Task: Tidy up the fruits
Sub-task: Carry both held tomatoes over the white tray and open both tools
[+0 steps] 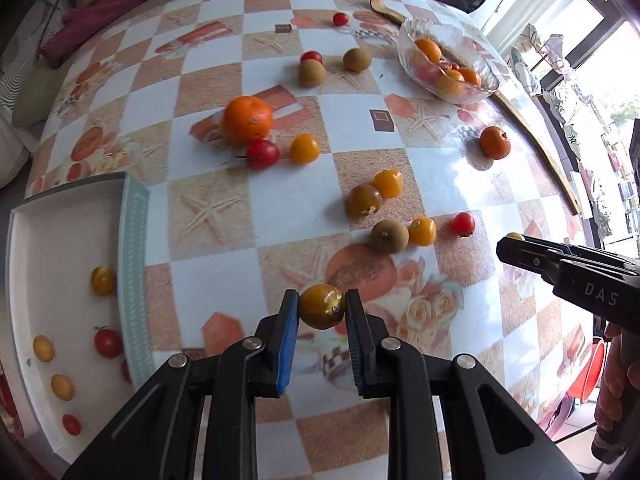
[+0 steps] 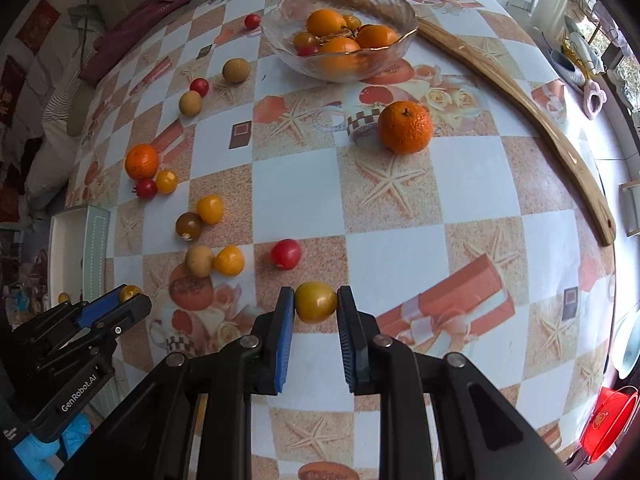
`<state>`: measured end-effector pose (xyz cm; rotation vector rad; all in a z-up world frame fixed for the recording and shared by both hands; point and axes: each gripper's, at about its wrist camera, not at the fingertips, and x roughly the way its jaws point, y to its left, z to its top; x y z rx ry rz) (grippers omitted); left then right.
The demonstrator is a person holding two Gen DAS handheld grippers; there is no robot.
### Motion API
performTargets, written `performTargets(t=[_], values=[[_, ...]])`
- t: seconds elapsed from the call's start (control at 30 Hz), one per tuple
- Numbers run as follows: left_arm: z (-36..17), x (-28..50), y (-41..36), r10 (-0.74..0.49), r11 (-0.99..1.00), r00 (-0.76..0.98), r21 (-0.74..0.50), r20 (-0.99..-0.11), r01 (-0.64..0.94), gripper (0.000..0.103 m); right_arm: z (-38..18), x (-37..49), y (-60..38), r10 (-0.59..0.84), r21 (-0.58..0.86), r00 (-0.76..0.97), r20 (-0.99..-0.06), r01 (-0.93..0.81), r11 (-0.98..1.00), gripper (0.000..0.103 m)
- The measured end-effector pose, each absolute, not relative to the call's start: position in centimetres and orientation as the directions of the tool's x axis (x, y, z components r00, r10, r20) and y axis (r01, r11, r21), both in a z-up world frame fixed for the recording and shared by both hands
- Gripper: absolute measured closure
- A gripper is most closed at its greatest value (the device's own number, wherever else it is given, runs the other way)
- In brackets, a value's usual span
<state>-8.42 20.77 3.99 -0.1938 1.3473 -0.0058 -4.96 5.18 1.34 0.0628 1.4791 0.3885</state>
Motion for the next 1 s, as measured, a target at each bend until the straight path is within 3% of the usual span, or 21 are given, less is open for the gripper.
performTargets(t=[0.5,1.0], values=[[7.4,-14.4,25.8,-0.080,0.978,0.281,-0.130,-0.956,-0.161,0.079,4.5,-8.6,8.9,0.306,0.287,0.028,-0.952,-0.279,0.917,0.080],[7.1,-23.1,35.6,0.032,0.929,0.248,-0.063,-0.968,-0.364,0.078,7.0,-12.1,21.4,0.361,0.333,-0.039,-0.932,-0.489,0.806,0.080]])
